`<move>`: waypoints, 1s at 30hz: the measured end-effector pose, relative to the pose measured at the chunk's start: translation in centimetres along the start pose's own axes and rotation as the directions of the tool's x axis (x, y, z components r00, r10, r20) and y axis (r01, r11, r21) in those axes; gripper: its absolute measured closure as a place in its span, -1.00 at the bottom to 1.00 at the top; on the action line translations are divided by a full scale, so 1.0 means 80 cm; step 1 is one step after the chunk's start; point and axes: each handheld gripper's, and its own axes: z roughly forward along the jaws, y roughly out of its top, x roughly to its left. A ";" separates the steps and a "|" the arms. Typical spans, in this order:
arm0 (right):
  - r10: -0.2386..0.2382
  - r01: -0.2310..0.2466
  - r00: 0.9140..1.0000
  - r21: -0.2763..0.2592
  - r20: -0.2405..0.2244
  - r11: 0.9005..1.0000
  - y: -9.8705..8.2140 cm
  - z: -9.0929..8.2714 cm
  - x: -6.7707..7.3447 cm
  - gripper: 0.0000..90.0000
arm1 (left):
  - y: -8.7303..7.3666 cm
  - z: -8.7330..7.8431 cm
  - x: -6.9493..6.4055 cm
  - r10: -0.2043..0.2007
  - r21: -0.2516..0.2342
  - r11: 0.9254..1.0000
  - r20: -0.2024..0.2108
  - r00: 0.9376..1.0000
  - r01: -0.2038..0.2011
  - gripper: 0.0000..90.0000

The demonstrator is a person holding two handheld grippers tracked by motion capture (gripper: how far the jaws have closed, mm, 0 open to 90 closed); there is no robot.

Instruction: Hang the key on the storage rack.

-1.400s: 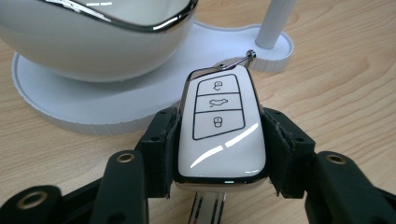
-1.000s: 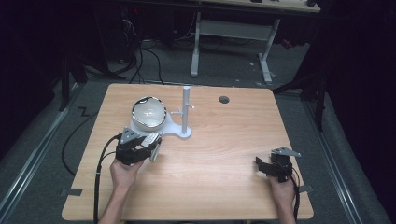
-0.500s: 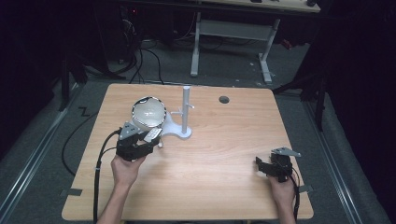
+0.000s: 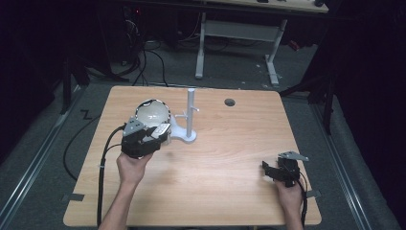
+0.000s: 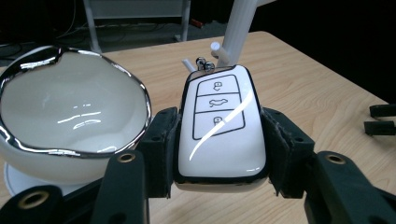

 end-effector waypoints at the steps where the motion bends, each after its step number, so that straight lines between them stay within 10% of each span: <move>1: 0.000 0.000 1.000 0.000 0.000 1.000 0.000 0.000 0.000 -0.37 | 0.003 0.000 -0.001 0.005 0.000 1.000 -0.001 1.000 -0.005 0.12; 30: 0.000 0.000 1.000 0.000 -0.002 1.000 0.000 0.000 0.000 -0.37 | 0.055 0.013 -0.004 -0.015 -0.072 0.997 0.007 1.000 0.015 0.12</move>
